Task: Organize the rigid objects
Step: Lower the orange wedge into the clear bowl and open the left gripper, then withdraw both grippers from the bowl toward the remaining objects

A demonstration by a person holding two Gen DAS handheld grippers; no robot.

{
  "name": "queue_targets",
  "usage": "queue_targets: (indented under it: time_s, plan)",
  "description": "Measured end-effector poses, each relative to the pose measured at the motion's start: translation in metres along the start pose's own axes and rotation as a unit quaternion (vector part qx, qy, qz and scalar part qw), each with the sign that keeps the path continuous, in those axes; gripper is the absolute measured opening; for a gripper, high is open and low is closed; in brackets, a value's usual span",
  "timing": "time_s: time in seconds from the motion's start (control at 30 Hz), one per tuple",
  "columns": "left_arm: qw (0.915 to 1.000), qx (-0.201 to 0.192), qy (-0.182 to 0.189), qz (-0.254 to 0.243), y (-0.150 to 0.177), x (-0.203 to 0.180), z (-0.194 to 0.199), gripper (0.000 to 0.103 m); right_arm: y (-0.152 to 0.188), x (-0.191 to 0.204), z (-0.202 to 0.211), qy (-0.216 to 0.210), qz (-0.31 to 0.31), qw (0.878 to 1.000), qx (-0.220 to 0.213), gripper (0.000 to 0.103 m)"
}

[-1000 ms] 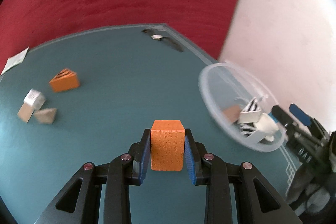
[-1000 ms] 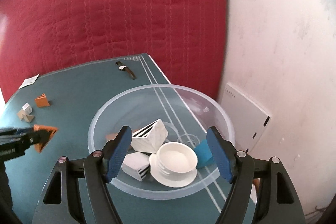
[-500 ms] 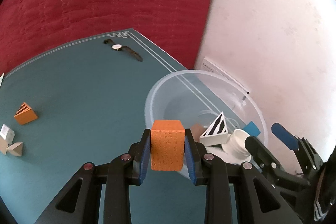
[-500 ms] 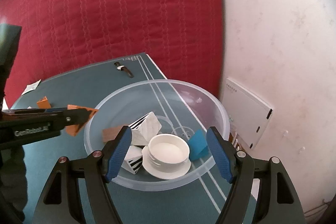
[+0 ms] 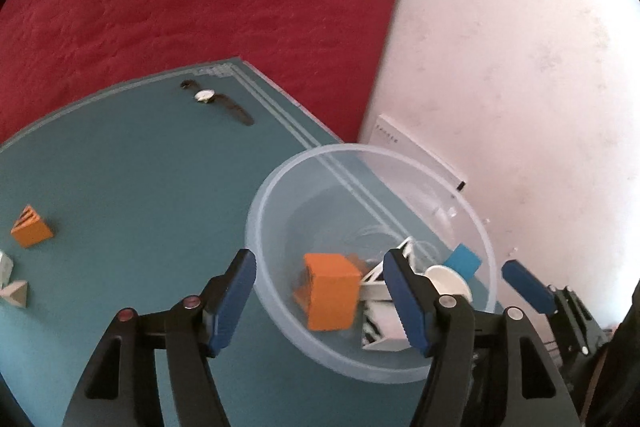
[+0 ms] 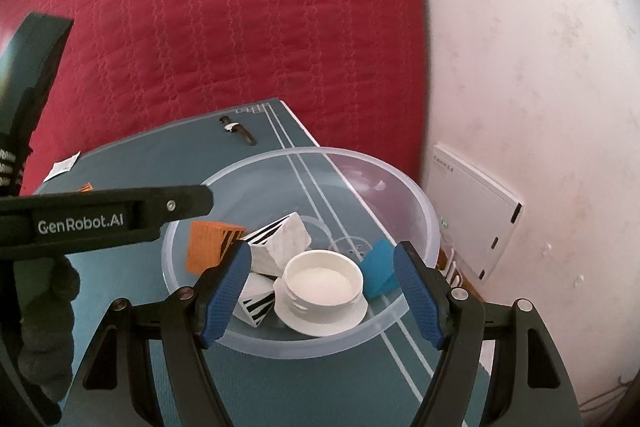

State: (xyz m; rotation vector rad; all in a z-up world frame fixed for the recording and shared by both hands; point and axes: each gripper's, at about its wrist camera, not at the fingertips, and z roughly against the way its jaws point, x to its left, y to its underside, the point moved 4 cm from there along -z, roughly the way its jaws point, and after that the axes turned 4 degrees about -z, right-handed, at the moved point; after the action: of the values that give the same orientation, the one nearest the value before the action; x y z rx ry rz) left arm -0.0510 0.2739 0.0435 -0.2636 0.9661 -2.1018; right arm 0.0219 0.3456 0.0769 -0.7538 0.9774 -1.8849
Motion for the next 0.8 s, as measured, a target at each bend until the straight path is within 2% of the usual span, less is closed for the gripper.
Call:
queue_targets:
  time_s: [0.27,0.37,0.5,0.8]
  plan:
    - [0.9987,0.002,-0.050,0.008,0.012,0.015,0.002,0.074,0.002,0.005,0.001,0.003,0.007,1.000,-0.002,0.075]
    - [0.9979,0.000,-0.065,0.006,0.016,0.018,0.002,0.081,0.004,0.007,0.000,0.003,0.010,1.000,0.000,0.075]
    - [0.9966,0.000,-0.083,0.003,0.019,0.024,0.001,0.086,0.004,0.007,0.001,0.004,0.012,1.000,0.000,0.075]
    - [0.9927,0.001,-0.120,0.010,0.022,0.043,-0.002,0.090,0.005,0.010,0.001,0.004,0.018,1.000,0.002,0.075]
